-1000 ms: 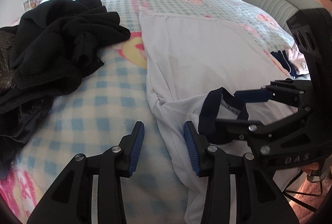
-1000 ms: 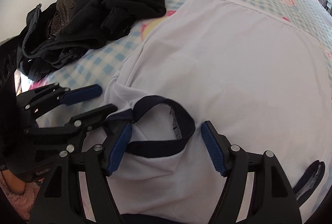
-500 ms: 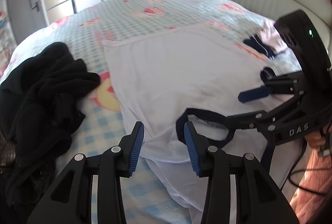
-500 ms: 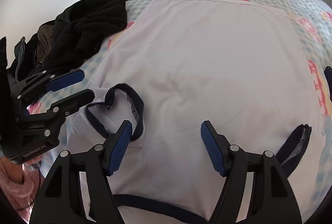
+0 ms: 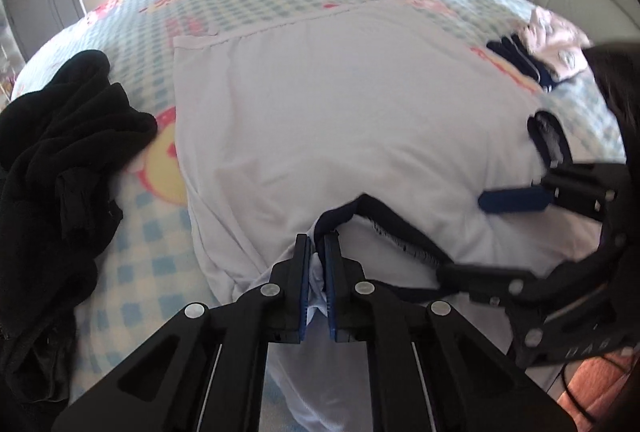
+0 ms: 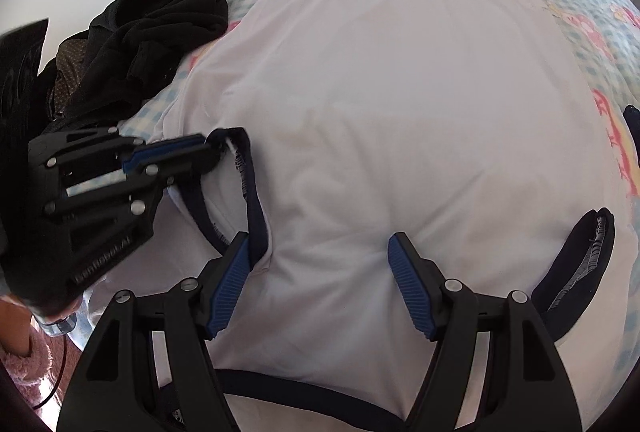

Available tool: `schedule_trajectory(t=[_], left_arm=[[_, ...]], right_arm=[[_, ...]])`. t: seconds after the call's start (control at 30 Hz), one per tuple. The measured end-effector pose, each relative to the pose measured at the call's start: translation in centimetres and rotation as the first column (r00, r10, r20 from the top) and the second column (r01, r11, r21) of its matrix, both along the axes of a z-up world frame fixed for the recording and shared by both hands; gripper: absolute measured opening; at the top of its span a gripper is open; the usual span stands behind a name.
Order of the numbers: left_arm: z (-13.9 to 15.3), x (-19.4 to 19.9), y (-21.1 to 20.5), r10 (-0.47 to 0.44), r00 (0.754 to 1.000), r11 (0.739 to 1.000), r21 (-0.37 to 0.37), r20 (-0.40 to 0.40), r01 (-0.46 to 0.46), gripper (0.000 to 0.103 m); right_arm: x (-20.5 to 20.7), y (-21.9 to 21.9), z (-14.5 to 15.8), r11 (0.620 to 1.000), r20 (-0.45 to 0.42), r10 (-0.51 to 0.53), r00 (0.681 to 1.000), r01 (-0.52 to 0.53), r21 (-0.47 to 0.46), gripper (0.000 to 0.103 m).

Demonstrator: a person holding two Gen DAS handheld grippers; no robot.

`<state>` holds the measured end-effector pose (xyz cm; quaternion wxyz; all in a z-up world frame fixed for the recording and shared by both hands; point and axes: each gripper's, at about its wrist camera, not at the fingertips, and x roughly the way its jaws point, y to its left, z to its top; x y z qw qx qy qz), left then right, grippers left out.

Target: Fold clothes

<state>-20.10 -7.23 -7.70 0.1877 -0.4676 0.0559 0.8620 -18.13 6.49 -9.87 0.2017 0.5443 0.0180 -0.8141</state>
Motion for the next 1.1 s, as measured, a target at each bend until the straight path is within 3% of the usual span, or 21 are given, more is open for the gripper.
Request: schedule_trajectory(t=[0.07,0.17,0.23,0.33,0.43,0.6,0.7,0.8,0.87,0.93,1.0,1.1], left_arm=[[0.7,-1.3,-0.7,0.036,0.999,0.994,0.099,0.015,-0.037,0.008],[0.5,-2.7,-2.1,0.130,0.991,0.978,0.161,0.041,-0.135,0.013],[0.4,-2.9,-3.9,0.192,0.978,0.947,0.245,0.085,-0.207,0.030],[1.4,-0.9,-7.0,0.270,0.961,0.899,0.344,0.052,-0.271,0.030],[2.1,1.9,-7.3,0.257,0.966,0.931,0.277,-0.032,-0.239,0.028],[0.3,2.3,-5.8,0.180,0.984,0.968,0.178,-0.005,-0.176,0.028],[-1.0,1.6,-5.1,0.176,0.984,0.979,0.102,0.024,-0.178,0.029],[-0.9,0.9,-4.6,0.145,0.989,0.988,0.051,0.027,-0.146,0.030],[0.0,0.6,-4.1,0.090,0.996,0.994,0.064,0.011,-0.091,0.030],[1.0,0.4,-3.6,0.026,1.000,0.996,0.090,-0.007,-0.026,0.039],[1.0,-0.2,-2.8,-0.009,1.000,0.997,0.080,-0.001,0.009,0.042],[-0.7,-2.0,-2.4,0.070,0.997,0.997,-0.017,0.027,-0.070,0.042]], right_arm=[[0.2,0.2,0.3,1.000,-0.005,-0.005,1.000,0.005,-0.008,0.072],[0.4,0.6,0.7,1.000,-0.014,-0.013,1.000,0.012,-0.021,0.072],[0.6,0.8,1.0,0.999,-0.019,-0.018,1.000,0.017,-0.029,0.072],[0.8,1.1,1.4,0.999,-0.027,-0.026,0.999,0.025,-0.041,0.072],[1.6,1.1,3.2,0.994,-0.064,-0.011,0.998,0.004,-0.105,0.073],[1.6,-2.1,2.3,0.993,-0.026,0.084,0.996,-0.086,-0.085,0.076],[0.5,-3.4,0.3,0.998,0.012,0.053,0.998,-0.053,-0.017,0.074],[-0.1,-2.3,0.2,0.999,-0.022,-0.033,0.999,0.034,0.037,0.073],[-0.3,-1.3,0.4,0.997,-0.042,-0.072,0.997,0.073,0.039,0.072],[-0.5,-0.5,0.6,0.995,-0.053,-0.098,0.994,0.099,0.026,0.073],[-0.7,-0.3,0.6,0.995,-0.042,-0.099,0.994,0.099,-0.002,0.073],[-0.5,-0.9,-0.1,0.997,-0.027,-0.073,0.997,0.074,0.029,0.074]])
